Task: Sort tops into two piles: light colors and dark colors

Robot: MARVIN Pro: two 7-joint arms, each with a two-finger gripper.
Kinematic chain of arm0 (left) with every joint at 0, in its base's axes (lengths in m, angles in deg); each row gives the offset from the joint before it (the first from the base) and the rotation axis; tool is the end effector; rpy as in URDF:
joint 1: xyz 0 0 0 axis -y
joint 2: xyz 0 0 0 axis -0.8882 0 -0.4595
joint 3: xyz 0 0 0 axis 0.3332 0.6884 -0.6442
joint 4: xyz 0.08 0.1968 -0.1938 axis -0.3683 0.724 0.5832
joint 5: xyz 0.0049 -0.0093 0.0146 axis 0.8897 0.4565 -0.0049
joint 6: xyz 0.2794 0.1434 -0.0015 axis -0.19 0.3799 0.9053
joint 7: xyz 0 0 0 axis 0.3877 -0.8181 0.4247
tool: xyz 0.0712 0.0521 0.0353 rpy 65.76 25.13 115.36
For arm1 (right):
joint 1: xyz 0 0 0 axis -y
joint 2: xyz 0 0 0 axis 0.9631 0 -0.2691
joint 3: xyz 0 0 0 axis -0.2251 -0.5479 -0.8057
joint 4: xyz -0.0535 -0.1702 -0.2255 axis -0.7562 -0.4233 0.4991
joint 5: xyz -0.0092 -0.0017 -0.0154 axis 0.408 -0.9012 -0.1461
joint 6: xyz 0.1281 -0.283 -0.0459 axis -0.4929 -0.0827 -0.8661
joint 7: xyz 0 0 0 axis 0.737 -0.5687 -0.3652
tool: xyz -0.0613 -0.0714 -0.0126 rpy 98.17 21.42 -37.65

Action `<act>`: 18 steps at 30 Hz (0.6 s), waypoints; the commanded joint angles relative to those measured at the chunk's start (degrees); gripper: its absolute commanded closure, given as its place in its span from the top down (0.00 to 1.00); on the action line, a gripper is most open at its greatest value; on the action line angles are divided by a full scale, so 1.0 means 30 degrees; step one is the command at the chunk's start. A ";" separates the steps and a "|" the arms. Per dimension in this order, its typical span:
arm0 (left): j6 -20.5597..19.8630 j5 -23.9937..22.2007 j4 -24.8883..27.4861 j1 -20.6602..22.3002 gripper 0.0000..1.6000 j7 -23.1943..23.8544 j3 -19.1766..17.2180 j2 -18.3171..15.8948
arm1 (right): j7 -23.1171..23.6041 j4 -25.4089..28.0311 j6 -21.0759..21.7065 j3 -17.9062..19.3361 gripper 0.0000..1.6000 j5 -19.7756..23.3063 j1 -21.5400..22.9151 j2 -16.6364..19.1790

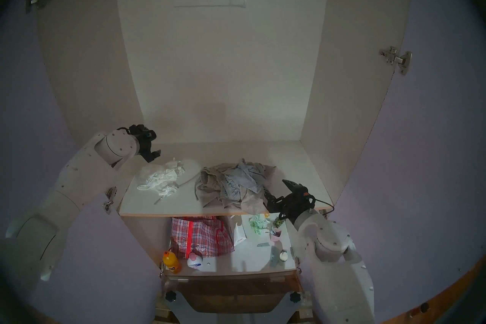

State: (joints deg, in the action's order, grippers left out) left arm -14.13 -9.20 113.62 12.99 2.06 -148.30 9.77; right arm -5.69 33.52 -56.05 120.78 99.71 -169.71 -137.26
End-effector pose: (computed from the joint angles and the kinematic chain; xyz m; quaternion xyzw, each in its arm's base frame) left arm 0.5671 0.1340 -0.2272 -0.7343 0.4484 -0.4497 0.2399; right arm 0.3904 -0.0118 -0.3277 -0.7310 -0.1279 -0.6496 0.1653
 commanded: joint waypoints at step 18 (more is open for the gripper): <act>-0.0357 0.0075 0.0291 0.0803 1.00 -0.0265 -0.0303 0.0007 | -0.1436 -0.7089 0.4838 -0.2347 1.00 -0.1062 0.7610 -0.2749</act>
State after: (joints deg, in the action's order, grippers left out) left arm -15.18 -8.88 113.41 13.37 1.42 -148.43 9.80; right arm -10.58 10.41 -37.88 114.76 96.98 -150.88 -144.43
